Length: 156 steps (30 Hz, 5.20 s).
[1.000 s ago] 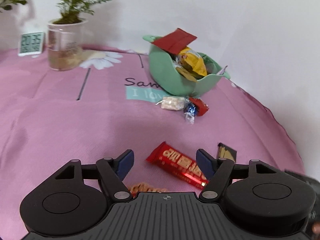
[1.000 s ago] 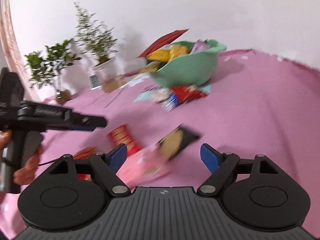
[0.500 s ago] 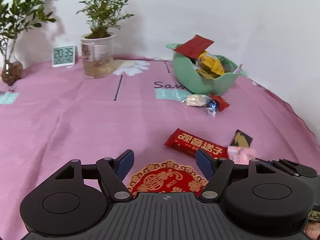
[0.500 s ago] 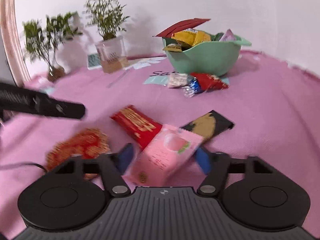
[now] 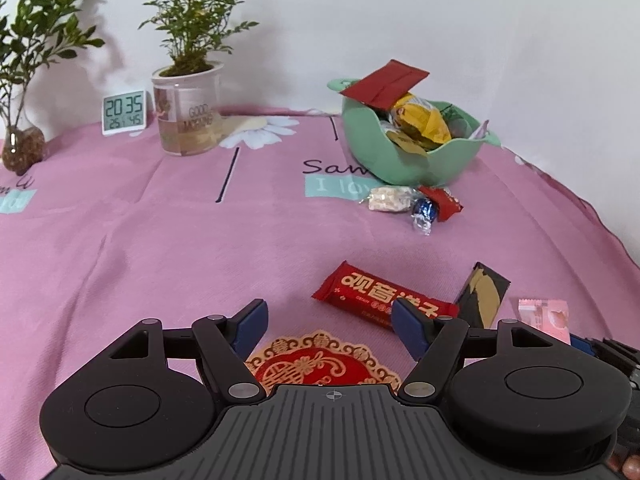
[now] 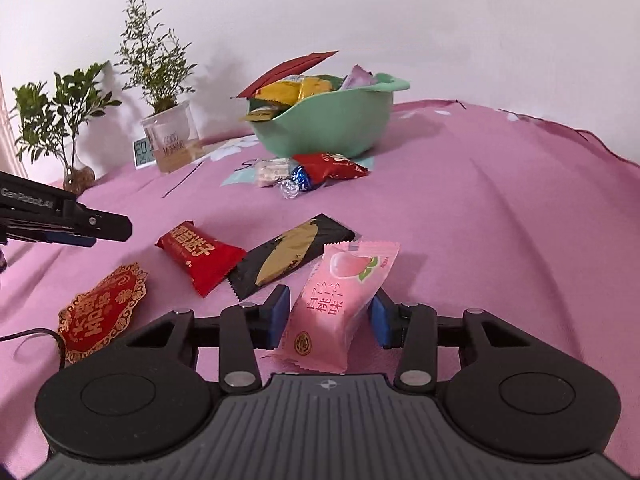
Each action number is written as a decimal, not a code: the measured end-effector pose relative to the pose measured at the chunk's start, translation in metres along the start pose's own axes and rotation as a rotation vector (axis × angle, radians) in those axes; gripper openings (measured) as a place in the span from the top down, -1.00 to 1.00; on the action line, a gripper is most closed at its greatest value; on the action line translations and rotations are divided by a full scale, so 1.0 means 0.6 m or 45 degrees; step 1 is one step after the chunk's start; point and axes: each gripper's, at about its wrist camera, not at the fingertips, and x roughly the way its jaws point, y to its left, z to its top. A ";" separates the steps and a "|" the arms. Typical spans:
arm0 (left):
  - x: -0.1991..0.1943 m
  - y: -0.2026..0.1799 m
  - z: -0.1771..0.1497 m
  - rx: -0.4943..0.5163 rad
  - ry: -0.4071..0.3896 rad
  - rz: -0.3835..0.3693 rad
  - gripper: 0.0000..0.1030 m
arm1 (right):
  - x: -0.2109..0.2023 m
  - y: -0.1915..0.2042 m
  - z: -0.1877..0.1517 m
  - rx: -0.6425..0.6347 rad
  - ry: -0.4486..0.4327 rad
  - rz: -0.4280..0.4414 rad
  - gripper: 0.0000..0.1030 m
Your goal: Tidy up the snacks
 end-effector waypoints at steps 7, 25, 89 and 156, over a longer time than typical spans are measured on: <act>0.015 -0.023 0.015 -0.002 0.032 0.009 -1.00 | 0.000 0.001 -0.001 0.000 -0.005 0.004 0.04; 0.037 -0.047 0.025 0.042 0.060 0.027 -1.00 | -0.001 -0.005 -0.002 0.028 -0.008 0.026 0.01; 0.191 -0.187 0.387 0.403 -0.120 -0.152 -1.00 | 0.186 -0.047 0.302 -0.115 -0.300 0.027 0.20; 0.066 -0.067 0.100 0.151 -0.025 0.113 -1.00 | 0.079 0.055 0.184 -0.133 -0.060 -0.063 -0.90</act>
